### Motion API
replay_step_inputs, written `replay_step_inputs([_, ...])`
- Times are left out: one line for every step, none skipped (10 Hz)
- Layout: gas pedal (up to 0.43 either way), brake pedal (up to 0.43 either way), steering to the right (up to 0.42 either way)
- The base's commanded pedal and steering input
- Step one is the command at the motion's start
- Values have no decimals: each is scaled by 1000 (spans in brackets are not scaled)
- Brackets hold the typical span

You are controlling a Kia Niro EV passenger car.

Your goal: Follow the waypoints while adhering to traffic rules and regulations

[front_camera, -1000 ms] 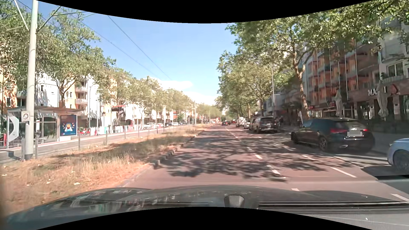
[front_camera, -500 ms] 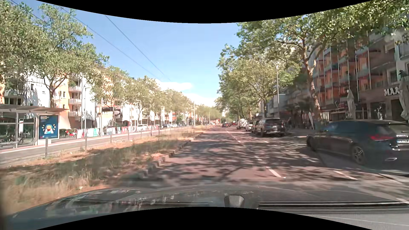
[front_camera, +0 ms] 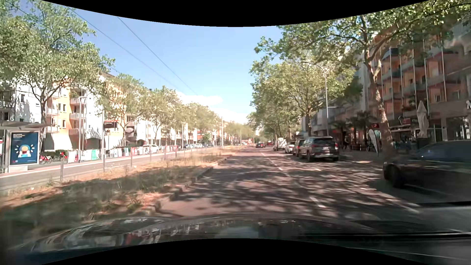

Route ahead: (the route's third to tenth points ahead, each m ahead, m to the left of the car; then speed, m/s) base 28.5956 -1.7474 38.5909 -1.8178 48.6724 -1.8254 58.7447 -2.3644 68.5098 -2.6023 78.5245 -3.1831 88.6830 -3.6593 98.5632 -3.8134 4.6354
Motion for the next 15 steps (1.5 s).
replay_step_inputs([177, 0, 0])
replay_step_inputs([177, 0, 0])
replay_step_inputs([177, 0, 0])
replay_step_inputs([189, 0, 0])
replay_step_inputs([220, 0, 0])
replay_step_inputs([220, 0, 0])
replay_step_inputs([220, 0, 0])
replay_step_inputs([220, 0, 0])
replay_step_inputs([220, 0, 0])
replay_step_inputs([220, 0, 0])
replay_step_inputs([220, 0, 0])
replay_step_inputs([220, 0, 0])
replay_step_inputs([220, 0, 0])
replay_step_inputs([220, 0, 0])
replay_step_inputs([209, 0, 0])
